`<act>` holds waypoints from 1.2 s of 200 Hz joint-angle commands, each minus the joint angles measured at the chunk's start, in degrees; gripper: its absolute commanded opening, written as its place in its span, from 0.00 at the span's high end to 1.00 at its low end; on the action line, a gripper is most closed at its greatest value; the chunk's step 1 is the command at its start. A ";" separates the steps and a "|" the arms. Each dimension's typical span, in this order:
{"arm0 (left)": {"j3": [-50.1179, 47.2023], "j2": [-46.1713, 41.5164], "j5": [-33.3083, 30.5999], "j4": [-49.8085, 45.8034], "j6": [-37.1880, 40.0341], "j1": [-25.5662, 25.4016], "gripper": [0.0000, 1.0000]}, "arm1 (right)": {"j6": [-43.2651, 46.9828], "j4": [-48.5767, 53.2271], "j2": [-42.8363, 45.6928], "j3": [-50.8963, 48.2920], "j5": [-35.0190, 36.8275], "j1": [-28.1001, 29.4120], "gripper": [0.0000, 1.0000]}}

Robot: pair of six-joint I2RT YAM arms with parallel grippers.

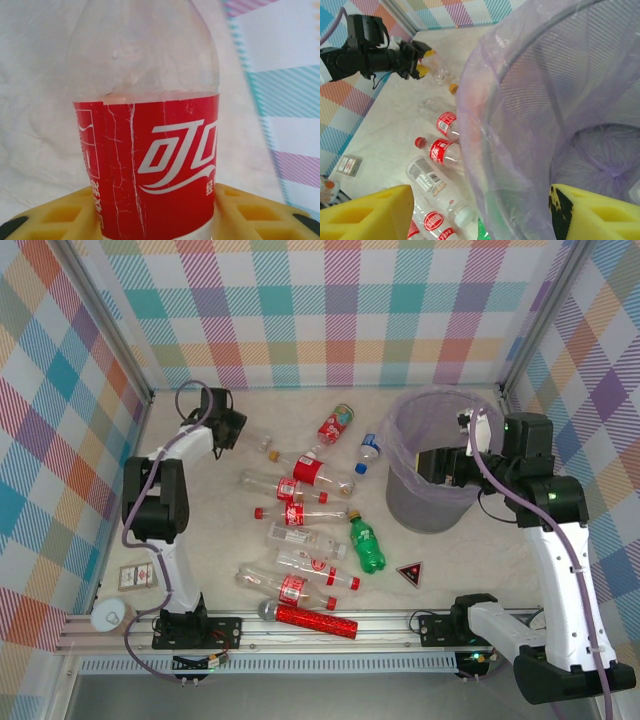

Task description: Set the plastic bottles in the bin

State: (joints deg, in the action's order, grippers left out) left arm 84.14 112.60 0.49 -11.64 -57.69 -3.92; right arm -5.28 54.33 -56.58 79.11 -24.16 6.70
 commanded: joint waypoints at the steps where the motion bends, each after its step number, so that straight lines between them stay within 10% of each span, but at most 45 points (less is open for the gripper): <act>1: -0.56 -9.32 3.13 2.23 4.88 0.33 0.54 | -0.28 0.78 -2.23 3.19 -3.08 -0.29 0.29; 65: -11.18 -25.57 5.59 -3.81 17.05 -7.19 0.56 | -5.85 -6.51 -9.85 10.99 -8.64 1.28 0.31; 123: -23.21 -40.18 6.64 6.20 33.78 -26.90 0.54 | -12.29 -13.62 -20.13 17.95 -6.74 12.46 0.28; 240: -21.92 -35.82 6.32 18.20 39.45 -41.81 0.56 | -17.03 -16.69 -31.75 17.63 -7.59 17.42 0.12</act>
State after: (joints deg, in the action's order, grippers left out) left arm 58.67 75.29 8.82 3.07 -20.51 -44.80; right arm -21.17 39.59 -89.21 98.74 -29.36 23.92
